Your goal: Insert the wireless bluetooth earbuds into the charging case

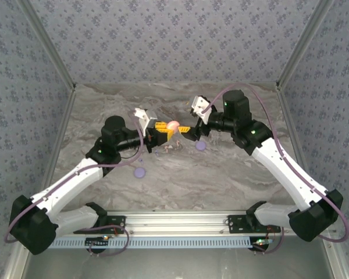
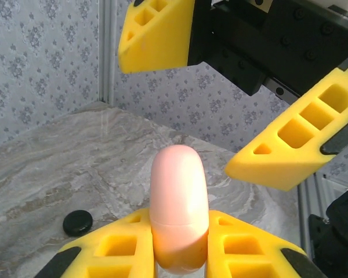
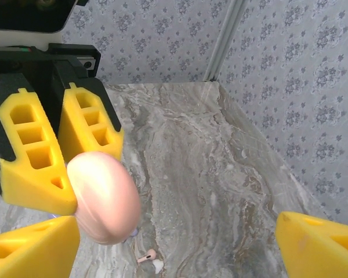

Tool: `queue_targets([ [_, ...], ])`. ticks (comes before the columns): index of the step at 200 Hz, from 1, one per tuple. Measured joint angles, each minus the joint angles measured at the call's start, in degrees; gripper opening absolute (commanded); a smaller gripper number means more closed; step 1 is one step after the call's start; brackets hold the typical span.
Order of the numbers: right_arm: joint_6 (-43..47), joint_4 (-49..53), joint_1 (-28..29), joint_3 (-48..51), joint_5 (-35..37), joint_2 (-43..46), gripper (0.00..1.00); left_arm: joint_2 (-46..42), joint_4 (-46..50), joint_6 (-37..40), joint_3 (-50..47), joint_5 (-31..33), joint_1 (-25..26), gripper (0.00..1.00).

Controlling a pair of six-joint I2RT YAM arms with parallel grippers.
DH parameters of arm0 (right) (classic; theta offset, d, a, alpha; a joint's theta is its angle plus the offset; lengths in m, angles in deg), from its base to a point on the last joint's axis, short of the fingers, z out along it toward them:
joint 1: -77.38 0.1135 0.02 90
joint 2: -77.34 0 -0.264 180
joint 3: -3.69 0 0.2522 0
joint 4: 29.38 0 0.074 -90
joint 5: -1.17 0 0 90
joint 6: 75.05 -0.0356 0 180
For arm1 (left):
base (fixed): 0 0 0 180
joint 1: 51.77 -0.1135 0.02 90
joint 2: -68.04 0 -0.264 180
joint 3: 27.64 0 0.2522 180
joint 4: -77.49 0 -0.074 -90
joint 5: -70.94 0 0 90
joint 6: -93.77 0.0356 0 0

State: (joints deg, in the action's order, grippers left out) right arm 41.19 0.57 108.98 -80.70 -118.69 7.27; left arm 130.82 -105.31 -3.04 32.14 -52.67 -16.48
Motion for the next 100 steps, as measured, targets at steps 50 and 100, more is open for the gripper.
queue_targets([
  [50,-1.5,-1.2,0.0,0.0,0.1,-1.0,0.89,0.0,0.0,2.6,0.0,0.7,0.9,0.03],
  [100,-1.7,-1.1,-0.1,-1.6,0.0,-4.2,0.89,0.4,0.3,3.4,0.0,3.5,0.9,0.01],
])
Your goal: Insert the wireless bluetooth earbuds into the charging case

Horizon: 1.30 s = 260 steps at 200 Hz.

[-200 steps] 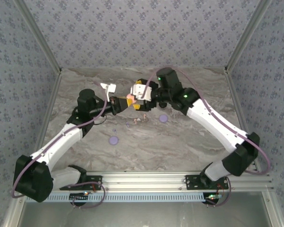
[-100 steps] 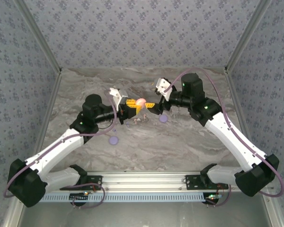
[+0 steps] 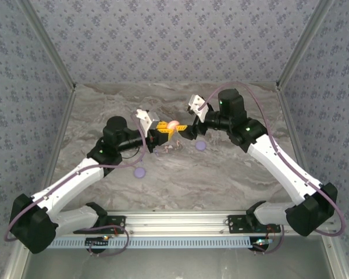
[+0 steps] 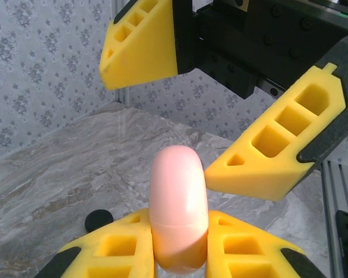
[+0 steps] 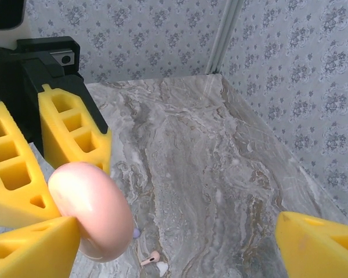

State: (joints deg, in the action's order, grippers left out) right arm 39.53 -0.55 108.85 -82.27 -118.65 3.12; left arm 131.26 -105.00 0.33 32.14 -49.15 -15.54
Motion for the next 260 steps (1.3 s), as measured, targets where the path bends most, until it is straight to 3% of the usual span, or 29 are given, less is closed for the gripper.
queue_targets([
  [120,-1.8,0.5,-2.8,-4.2,-0.1,-3.3,0.92,-0.1,1.5,1.9,0.0,1.4,1.0,0.0],
  [133,-3.1,0.5,-4.3,-4.1,0.0,-2.5,1.0,-0.6,1.4,2.0,-0.3,2.7,1.0,0.0],
  [188,-17.0,1.0,-11.0,-1.4,4.2,3.4,1.0,-7.7,2.1,2.6,-5.9,10.3,1.1,0.0],
  [230,-25.1,4.4,-13.0,-0.2,1.4,-4.0,1.0,-12.4,4.5,2.6,-7.7,13.7,1.1,0.0],
  [260,-28.9,6.4,-9.3,0.4,2.5,-13.6,0.87,-14.2,5.9,2.6,-8.5,15.6,1.1,0.01],
])
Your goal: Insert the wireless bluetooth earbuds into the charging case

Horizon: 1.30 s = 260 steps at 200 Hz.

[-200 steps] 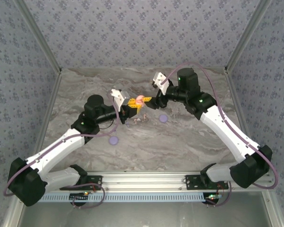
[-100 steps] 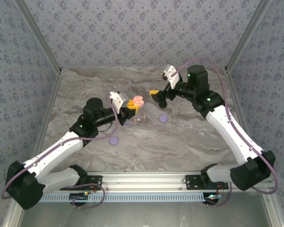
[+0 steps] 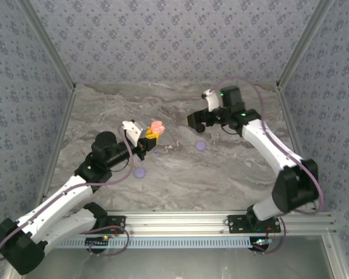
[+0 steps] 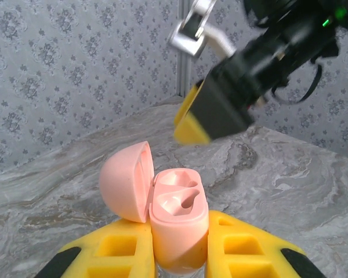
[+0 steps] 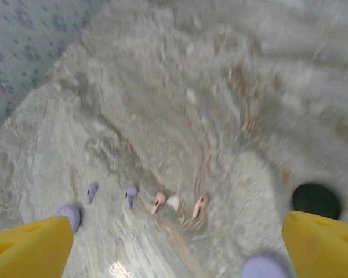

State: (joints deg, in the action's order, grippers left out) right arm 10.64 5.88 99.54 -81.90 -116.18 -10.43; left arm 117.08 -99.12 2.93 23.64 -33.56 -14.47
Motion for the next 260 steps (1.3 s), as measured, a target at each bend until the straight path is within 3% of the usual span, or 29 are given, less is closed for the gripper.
queue_targets([
  [20,-1.6,2.8,3.9,-1.3,2.4,-7.7,0.74,-0.5,0.4,0.0,-0.3,0.7,0.0,0.01],
  [66,-3.7,6.5,9.2,-8.6,7.4,-23.1,0.58,-1.3,1.8,0.0,-0.5,1.3,0.0,0.01],
  [116,-4.1,8.9,12.2,-15.9,14.9,-32.3,0.51,-2.4,2.4,0.0,-0.5,2.1,0.0,0.01],
  [164,-4.0,11.6,13.4,-20.8,20.6,-36.3,0.43,-2.5,2.9,0.0,-0.6,2.3,0.0,0.01],
  [260,-3.4,14.6,13.5,-22.1,22.2,-36.8,0.21,-2.5,2.9,0.4,-0.6,3.4,0.0,0.01],
])
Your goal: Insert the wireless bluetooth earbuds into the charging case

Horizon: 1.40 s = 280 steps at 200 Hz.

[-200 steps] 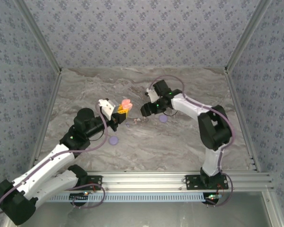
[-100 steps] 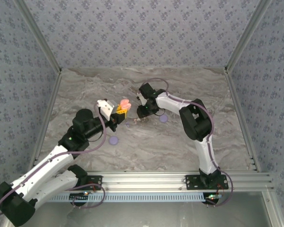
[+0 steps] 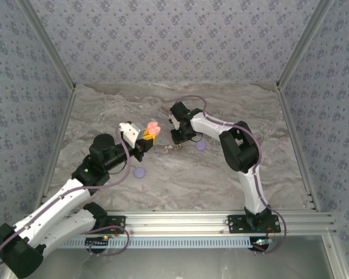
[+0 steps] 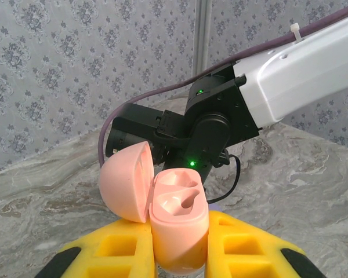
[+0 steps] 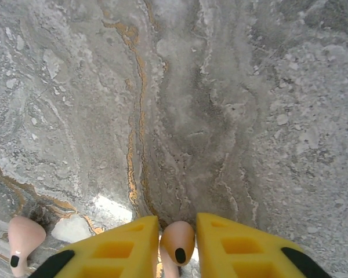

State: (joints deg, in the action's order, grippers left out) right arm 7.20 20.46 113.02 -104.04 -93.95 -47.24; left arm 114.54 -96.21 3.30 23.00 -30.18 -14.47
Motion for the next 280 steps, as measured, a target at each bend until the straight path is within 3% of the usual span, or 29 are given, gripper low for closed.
queue_targets([
  [44,0.2,-0.2,0.0,0.8,-0.9,0.9,0.2,0.0,0.0,0.0,0.0,0.0,0.0,0.01],
  [66,0.2,-1.7,-0.6,5.2,-3.0,5.9,0.2,0.0,-0.1,-0.1,0.0,0.0,0.0,0.01],
  [133,-3.0,-18.0,-9.2,21.6,-16.4,40.6,0.21,2.8,-7.9,-4.2,-1.2,-3.5,0.0,0.0],
  [173,-8.2,-31.7,-10.5,29.7,-24.8,54.6,0.21,7.5,-14.5,-8.0,-1.2,-7.7,0.3,0.0],
  [220,-13.9,-43.7,-8.4,35.0,-28.5,58.6,0.2,12.4,-20.1,-10.6,-0.5,-10.6,3.1,0.0],
  [280,-15.2,-49.0,-3.4,36.2,-28.3,59.0,0.19,14.5,-23.3,-11.2,2.3,-11.5,4.6,0.0],
])
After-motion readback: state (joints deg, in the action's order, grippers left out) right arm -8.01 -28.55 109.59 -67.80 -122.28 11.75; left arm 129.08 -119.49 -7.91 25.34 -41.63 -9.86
